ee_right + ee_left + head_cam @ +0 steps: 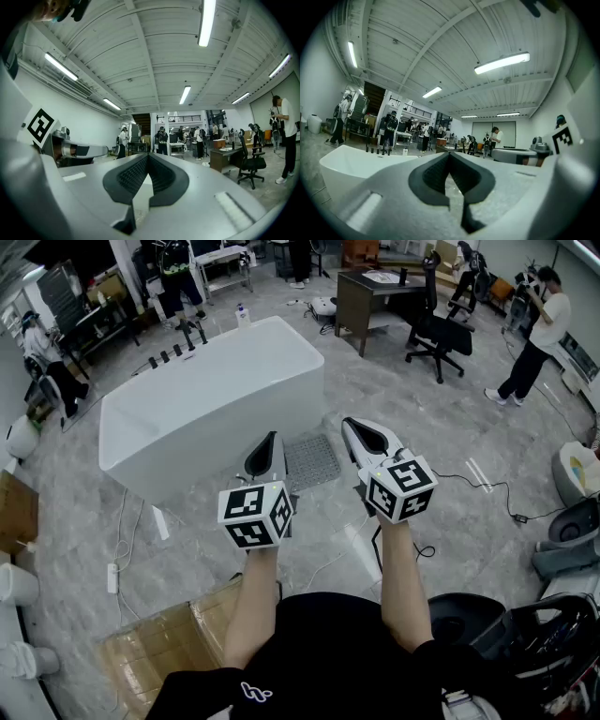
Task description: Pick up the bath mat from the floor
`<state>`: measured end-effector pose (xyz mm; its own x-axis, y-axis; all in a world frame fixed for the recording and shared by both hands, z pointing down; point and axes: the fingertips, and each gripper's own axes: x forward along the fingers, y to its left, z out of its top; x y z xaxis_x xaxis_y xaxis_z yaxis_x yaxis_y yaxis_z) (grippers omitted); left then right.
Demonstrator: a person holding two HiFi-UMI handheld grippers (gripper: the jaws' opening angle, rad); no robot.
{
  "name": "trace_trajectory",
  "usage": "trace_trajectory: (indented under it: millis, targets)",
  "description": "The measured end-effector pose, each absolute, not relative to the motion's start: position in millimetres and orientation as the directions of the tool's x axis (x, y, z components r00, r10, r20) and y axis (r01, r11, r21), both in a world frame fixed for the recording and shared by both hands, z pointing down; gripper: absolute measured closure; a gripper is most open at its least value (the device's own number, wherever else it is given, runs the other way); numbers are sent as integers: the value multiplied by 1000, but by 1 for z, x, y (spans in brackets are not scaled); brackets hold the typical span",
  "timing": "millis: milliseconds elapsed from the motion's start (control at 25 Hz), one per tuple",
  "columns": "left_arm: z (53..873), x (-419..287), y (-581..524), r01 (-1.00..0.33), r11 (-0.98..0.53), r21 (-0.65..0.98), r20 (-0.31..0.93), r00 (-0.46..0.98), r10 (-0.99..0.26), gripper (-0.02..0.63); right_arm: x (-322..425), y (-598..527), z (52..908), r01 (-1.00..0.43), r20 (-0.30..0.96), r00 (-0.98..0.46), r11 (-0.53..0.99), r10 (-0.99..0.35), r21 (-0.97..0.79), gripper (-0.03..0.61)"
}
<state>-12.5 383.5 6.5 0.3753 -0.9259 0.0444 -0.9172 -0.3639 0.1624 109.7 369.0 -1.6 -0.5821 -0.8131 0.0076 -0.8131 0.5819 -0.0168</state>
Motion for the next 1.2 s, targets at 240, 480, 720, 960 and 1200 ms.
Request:
trace_trajectory:
  millis: [240, 480, 720, 960, 1200]
  targets:
    - [-1, -5, 377, -921, -359, 151, 38, 368, -929, 615, 119, 363, -12, -815, -33, -580, 580, -814, 0, 572]
    - [-3, 8, 374, -928, -346, 140, 37, 354, -934, 615, 129, 362, -18, -797, -66, -603, 602, -795, 47, 572]
    - [8, 19, 381, -936, -319, 148, 49, 329, -943, 615, 156, 369, -5, -797, -50, -604, 604, -795, 23, 571]
    - [21, 30, 393, -937, -314, 151, 59, 326, -944, 615, 175, 379, 8, -804, -41, -595, 595, -803, 22, 571]
    - [22, 37, 396, -937, -319, 145, 44, 328, -944, 615, 182, 386, 10, -804, -53, -594, 593, -803, 32, 571]
